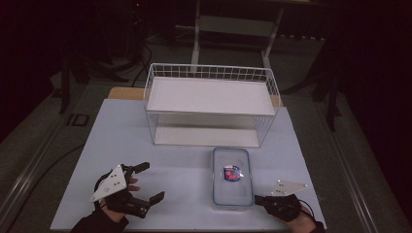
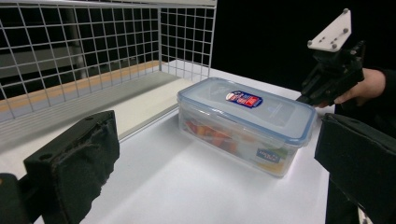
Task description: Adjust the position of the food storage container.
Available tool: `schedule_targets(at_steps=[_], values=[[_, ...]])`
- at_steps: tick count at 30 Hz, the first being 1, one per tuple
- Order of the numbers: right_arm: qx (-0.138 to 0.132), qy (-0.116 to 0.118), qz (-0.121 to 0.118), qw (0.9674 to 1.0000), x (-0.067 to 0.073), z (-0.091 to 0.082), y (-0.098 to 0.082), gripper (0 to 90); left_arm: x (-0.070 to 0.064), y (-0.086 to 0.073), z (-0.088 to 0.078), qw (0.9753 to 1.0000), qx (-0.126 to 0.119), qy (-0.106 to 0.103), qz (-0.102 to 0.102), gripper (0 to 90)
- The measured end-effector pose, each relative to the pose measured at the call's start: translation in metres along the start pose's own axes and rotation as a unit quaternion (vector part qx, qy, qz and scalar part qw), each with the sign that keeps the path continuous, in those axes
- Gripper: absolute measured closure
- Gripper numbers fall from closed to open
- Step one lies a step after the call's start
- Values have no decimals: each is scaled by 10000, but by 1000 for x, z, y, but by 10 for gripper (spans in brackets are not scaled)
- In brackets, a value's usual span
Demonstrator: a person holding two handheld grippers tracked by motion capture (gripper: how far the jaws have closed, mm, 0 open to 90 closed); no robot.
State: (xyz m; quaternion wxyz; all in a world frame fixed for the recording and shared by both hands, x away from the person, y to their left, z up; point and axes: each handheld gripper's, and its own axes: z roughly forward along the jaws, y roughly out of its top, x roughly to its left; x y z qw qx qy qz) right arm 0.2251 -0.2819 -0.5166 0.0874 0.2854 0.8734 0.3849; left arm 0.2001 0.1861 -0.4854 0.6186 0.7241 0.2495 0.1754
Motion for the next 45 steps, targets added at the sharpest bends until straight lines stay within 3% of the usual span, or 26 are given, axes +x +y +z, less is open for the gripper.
schedule_targets(at_steps=[4, 9, 11, 17, 23, 37, 41, 45], values=[[-14, 196, -27, 9998, 3, 5, 5, 900, -1, 0, 1, 10000, -3, -3, 1, 0], [-19, 477, -263, 9985, 14, 22, 20, 900, -1, 0, 1, 10000, 5, -18, -1, 0], [-32, 655, -386, 9971, 22, 36, 30, 900, -1, 0, 1, 10000, 4, -23, 8, 0], [-59, 890, -617, 9941, 35, 59, 49, 900, 0, 0, 0, 10000, 0, -24, 9, 0], [-88, 939, -842, 9920, 43, 79, 67, 900, -1, 0, 0, 10000, -8, -23, 6, 0], [-141, 1007, -1115, 9885, 57, 117, 96, 900, 0, 0, 0, 10000, 12, -41, 24, 0], [-173, 1021, -1193, 9874, 61, 121, 100, 900, 0, -1, -1, 10000, 26, -51, 18, 0], [-177, 972, -1272, 9869, 59, 112, 97, 900, 1, -1, -1, 10000, 43, -49, 18, 0]])
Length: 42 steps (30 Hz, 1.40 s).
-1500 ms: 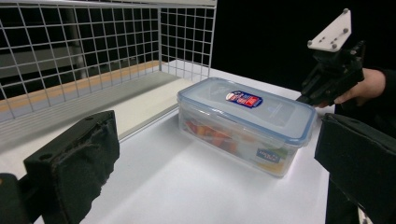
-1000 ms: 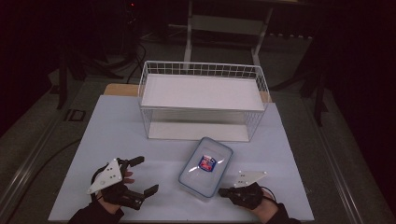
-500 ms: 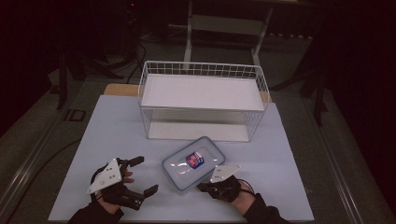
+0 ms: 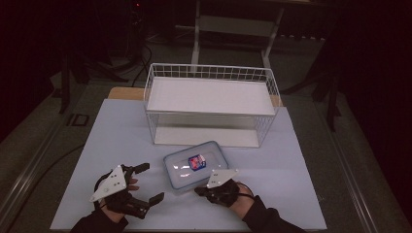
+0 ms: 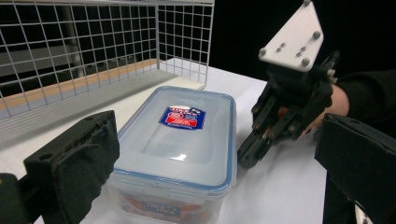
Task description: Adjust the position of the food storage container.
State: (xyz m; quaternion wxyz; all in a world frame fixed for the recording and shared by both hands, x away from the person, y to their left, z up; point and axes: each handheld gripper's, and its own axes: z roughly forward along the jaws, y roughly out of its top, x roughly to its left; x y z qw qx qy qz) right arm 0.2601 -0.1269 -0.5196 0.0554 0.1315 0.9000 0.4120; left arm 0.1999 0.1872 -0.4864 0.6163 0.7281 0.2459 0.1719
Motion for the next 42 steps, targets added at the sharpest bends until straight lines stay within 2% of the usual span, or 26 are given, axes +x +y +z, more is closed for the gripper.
schedule_targets(at_steps=[6, 9, 11, 13, 14, 17, 20, 24, 27, 31, 32, 35, 42], values=[[40, -460, 254, 9986, -21, -38, -29, 900, 0, 1, 0, 10000, -26, 3, -8, 0], [125, -785, 484, 9957, -35, -55, -46, 900, 0, 1, 1, 10000, -19, 9, -10, 0], [101, -1010, 673, 9926, -48, -63, -55, 900, 0, 0, 1, 10000, -19, 7, -29, 0], [73, -1078, 737, 9914, -53, -65, -57, 900, 0, 0, 1, 10000, -21, 6, -35, 0], [53, -1285, 828, 9882, -67, -67, -59, 900, 1, 0, 1, 10000, -21, 11, -39, 0], [47, -1398, 843, 9866, -82, -61, -56, 900, 1, 0, 1, 10000, -24, 11, -49, 0], [72, -1373, 833, 9870, -92, -48, -52, 900, 2, 0, 1, 10000, -11, 12, -55, 0], [48, -1193, 740, 9901, -96, -34, -49, 900, 3, -1, 0, 10000, 33, 64, -62, 0], [93, -1161, 619, 9913, -90, -32, -47, 900, 3, 0, -1, 9999, 3, 72, -75, 0], [19, -1098, 673, 9917, -85, -36, -48, 900, 3, 0, 0, 9999, 13, 66, -90, 0], [2, -1042, 714, 9920, -81, -39, -49, 900, 3, 0, 0, 9999, 25, 56, -85, 0], [-5, -954, 630, 9934, -74, -39, -50, 900, 3, 0, 1, 9999, 20, 59, -92, 0], [-11, -683, 546, 9962, -62, -32, -44, 900, 3, 0, 1, 9999, 29, 49, -90, 0]])
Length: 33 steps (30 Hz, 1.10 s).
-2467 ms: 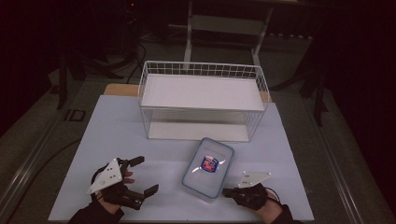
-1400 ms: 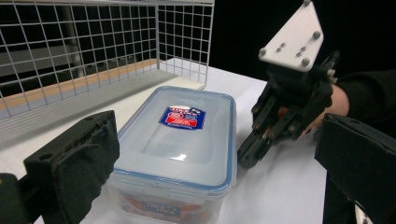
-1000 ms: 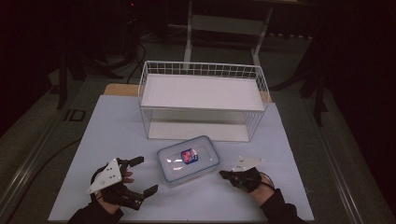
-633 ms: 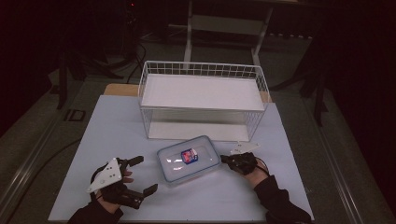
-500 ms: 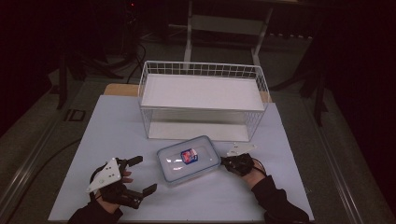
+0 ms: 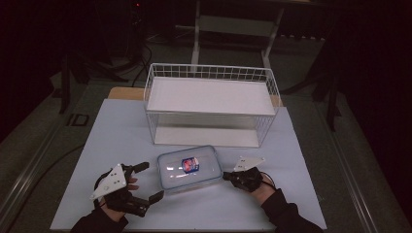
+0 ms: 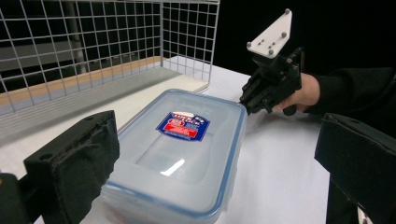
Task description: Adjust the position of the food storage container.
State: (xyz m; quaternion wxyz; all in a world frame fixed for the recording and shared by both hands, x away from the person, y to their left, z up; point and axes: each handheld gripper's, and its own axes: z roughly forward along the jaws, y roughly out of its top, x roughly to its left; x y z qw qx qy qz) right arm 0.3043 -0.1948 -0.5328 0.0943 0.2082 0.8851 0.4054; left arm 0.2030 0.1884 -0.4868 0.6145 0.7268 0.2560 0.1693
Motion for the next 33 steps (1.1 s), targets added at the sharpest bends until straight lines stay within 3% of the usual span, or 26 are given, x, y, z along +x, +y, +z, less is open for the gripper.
schedule_targets(at_steps=[13, 21, 24, 26, 28, 31, 33], values=[[23, 412, -254, 9988, 24, 8, 6, 900, 0, 0, 1, 10000, 22, -37, -44, 0], [51, 547, -390, 9977, 37, 11, 10, 900, -1, -1, 2, 9999, 22, -67, -74, 0], [15, 495, -356, 9981, 37, 9, 11, 900, -1, -1, 2, 9999, 32, -62, -74, 0], [-58, 309, -294, 9991, 33, 2, 13, 879, -1, 0, 1, 10000, 43, -35, -55, 0], [-324, 180, -175, 9992, 29, -13, 17, 799, 0, 0, 1, 9999, 88, 46, -65, 0], [-552, 67, -140, 9984, 28, -24, 21, 767, 2, 0, 2, 9997, 169, 102, -143, 0], [-780, -32, -31, 9969, 27, -36, 26, 678, 2, 2, 2, 9995, 243, 119, -170, 0]])
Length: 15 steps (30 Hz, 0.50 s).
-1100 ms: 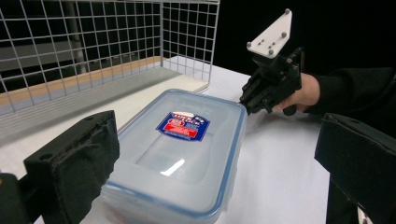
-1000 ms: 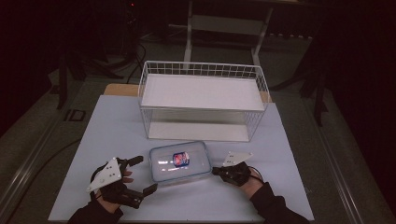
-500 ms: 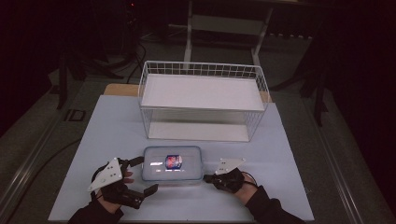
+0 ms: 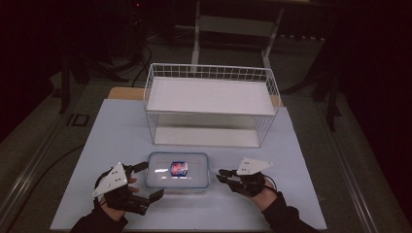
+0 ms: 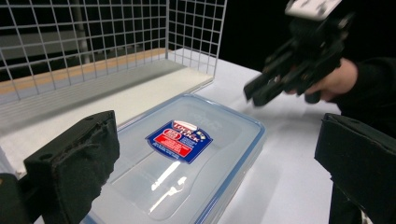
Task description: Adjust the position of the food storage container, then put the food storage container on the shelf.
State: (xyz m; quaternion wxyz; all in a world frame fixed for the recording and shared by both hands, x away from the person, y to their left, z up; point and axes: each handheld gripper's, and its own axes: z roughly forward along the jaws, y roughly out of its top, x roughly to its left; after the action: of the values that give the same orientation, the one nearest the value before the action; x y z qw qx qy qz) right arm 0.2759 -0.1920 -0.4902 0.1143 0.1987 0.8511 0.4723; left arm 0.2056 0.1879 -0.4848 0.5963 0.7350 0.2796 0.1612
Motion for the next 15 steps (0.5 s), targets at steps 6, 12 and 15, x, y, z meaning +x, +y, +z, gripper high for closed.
schedule_targets(at_steps=[6, 12, 15], values=[[-723, -36, 387, 9966, 4, -21, 10, 289, -4, 10, 0, 9999, 156, -23, 22, 0], [-947, -10, 367, 9948, 7, -32, 19, 118, -9, 28, -6, 9995, 286, 15, 131, 0], [-1054, -214, 181, 9940, 9, -37, 24, 109, -9, 38, -9, 9992, 331, 84, 208, 0]])
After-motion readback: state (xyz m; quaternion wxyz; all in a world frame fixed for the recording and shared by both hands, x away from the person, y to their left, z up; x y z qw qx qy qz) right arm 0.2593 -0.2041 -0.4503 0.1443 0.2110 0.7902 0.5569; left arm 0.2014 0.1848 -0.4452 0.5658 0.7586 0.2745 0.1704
